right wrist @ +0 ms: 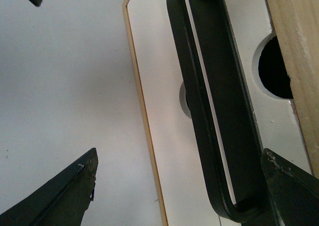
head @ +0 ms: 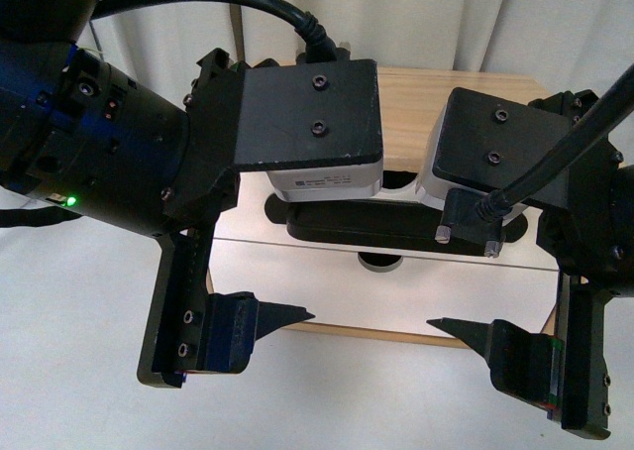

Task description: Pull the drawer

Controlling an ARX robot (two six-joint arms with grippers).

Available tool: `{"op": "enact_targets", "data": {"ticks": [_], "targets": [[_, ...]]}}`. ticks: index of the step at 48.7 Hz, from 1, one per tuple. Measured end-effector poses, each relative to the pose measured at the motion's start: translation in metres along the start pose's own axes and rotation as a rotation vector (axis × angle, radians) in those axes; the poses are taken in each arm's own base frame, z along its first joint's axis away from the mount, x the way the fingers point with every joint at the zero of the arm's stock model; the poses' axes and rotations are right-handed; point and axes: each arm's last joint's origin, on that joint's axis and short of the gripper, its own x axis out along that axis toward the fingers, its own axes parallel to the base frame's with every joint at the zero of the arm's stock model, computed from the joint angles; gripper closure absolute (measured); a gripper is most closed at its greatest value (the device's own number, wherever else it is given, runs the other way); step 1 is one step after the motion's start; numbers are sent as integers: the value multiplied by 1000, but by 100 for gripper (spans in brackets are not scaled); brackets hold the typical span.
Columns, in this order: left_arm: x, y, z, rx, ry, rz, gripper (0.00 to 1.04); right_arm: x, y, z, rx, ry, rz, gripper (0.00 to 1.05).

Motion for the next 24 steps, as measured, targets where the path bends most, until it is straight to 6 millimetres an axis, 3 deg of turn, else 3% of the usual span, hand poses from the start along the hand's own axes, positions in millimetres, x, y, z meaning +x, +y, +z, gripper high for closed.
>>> {"op": "enact_targets", "data": {"ticks": [24], "targets": [[14, -2, 0, 39, 51, -51, 6, 7, -2, -1, -9, 10, 19, 9]]}}
